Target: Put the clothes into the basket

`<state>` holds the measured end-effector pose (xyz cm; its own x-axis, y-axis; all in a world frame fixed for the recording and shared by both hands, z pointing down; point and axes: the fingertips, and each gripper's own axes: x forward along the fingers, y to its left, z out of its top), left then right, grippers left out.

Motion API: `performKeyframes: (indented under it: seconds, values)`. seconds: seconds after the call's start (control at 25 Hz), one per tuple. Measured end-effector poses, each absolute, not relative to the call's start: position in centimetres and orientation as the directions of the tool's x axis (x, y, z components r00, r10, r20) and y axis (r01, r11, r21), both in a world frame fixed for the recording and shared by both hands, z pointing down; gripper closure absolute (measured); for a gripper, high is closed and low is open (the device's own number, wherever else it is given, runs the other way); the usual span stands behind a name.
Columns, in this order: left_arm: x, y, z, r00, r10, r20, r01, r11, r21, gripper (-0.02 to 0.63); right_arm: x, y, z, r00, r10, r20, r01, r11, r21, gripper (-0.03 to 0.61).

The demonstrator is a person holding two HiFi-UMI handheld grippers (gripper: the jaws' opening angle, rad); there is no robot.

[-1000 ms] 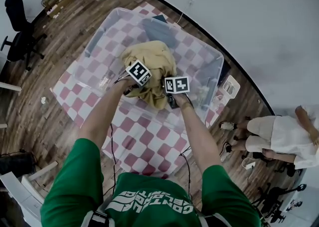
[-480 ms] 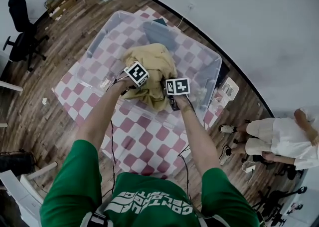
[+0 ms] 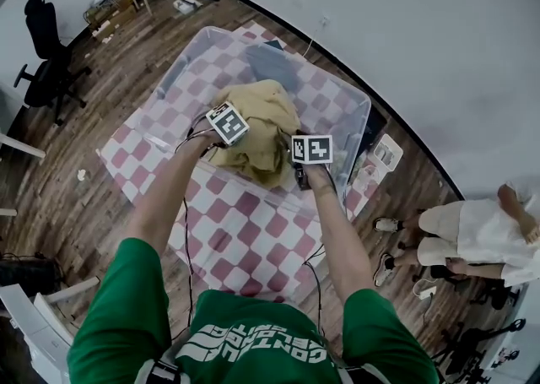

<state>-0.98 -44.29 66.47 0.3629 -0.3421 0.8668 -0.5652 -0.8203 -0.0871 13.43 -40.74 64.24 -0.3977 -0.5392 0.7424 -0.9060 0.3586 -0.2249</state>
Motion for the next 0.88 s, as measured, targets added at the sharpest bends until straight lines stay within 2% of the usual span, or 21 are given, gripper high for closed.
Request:
performKeyframes:
  seconds: [0.24,0.32,0.4,0.52,0.64,0.88]
  values:
    - [0.3,-44.4,60.1,0.413,-0.465,0.783,-0.615,-0.776,-0.137,0.482,13.0,-40.1,59.8,-0.421,-0.602,0.679,-0.895,0.396,-0.203,0.397]
    - [1.2,-43.5,58.3,0.461,-0.478,0.748,-0.634,-0.767,-0.1,0.531,12.7,-39.5,58.1,-0.445,-0.62,0.646,-0.885,0.416,-0.211,0.399]
    - [1.9,-42.6,56.1,0.505,-0.506,0.699,-0.659,-0.749,-0.066,0.571,12.5,-38.8,56.2,-0.47,-0.638,0.61,-0.874,0.436,-0.217,0.43]
    - [2.6,-41.2,52.6,0.55,-0.561,0.618,-0.692,-0.721,-0.039,0.597,12.5,-37.5,53.7,-0.491,-0.673,0.553,-0.864,0.456,-0.213,0.514]
    - [3.3,-38.8,50.2,0.592,-0.589,0.55,-0.706,-0.708,0.003,0.609,12.4,-35.5,51.3,-0.509,-0.698,0.504,-0.855,0.478,-0.203,0.558]
    - [5.0,-31.9,48.1,0.67,-0.585,0.457,-0.688,-0.72,0.088,0.611,12.8,-30.3,48.6,-0.555,-0.703,0.445,-0.828,0.52,-0.212,0.569]
